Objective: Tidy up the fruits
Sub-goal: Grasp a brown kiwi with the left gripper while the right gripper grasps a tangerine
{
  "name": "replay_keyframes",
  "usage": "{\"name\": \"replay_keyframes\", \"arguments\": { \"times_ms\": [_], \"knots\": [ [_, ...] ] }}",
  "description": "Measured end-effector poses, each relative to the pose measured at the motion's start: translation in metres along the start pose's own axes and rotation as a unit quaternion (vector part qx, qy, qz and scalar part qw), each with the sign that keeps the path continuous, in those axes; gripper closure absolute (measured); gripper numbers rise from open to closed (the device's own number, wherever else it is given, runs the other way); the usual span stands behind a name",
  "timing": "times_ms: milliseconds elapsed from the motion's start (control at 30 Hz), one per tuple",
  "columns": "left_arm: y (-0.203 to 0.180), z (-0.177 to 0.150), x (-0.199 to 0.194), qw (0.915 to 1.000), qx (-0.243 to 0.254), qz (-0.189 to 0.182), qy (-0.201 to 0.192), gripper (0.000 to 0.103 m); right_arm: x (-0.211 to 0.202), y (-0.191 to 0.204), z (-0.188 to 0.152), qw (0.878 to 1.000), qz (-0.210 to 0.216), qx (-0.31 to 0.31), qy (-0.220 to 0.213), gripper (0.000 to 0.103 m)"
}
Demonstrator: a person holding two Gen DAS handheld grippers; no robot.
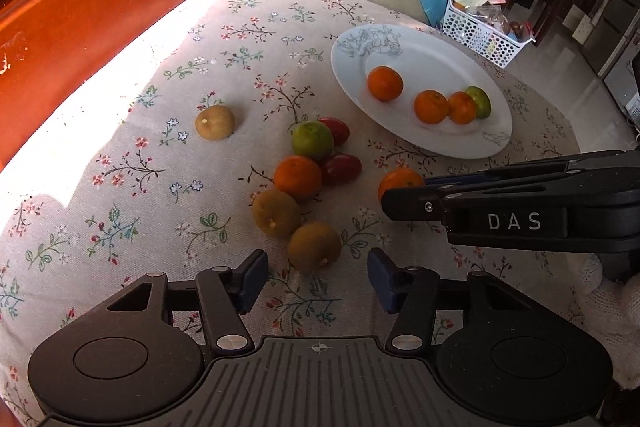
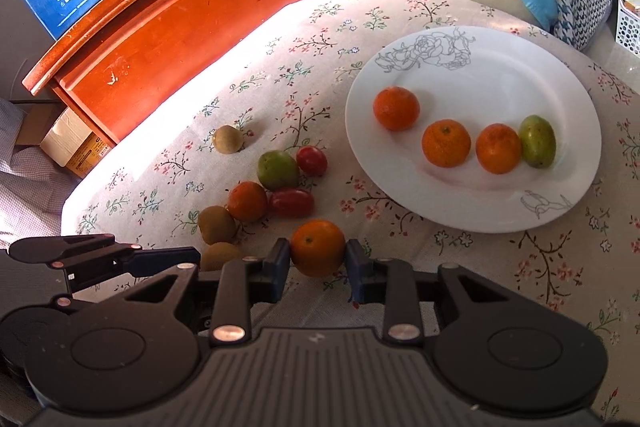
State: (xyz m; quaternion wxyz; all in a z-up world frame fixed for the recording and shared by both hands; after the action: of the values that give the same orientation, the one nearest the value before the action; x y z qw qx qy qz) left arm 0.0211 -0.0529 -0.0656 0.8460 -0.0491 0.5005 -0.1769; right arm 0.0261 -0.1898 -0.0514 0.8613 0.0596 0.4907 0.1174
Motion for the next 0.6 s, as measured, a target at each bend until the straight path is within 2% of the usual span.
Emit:
{"name": "replay_keyframes", "arguments": {
  "times_ms": [67, 133, 533, 600],
  "knots": [
    [-0.0009, 0.0018, 0.0020, 1.0000, -0.005, 0.002, -0.006, 0.053, 0.0003, -0.0011, -0.0005, 1.000, 0.001, 0.003, 0.002, 0.073],
    [-0.0001, 0.0040, 0.0032, 0.9999, -0.011, 0.005, -0.010, 0.062, 0.0010, -0.0016, -0.0016, 1.000, 0.000, 0.004, 0.004, 0.072],
    [-0.0021, 0.0044, 0.0062, 0.9996, 0.000, 0.020, -0.021, 0.065, 0.0058, -0.0022, -0.0042, 1.000, -0.002, 0.011, 0.012, 0.070],
    [-0.0023, 0.0046, 0.0057, 0.9996, 0.000, 0.019, -0.022, 0.072, 0.0058, -0.0022, -0.0043, 1.000, -0.002, 0.011, 0.011, 0.070]
  ]
}}
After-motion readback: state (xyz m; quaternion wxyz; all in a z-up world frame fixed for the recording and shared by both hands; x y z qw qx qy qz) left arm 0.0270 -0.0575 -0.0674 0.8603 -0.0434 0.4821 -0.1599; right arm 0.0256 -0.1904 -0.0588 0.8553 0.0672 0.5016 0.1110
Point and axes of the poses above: each gripper's, at about its wrist camera, not at the fingertips, and x roughly the way its jaws point, y to its left, z to its top, the point moved 7 cm from there along x, roughly the way its jaws point, and after that the axes turned 11 degrees about -x, right-handed, at the moved point
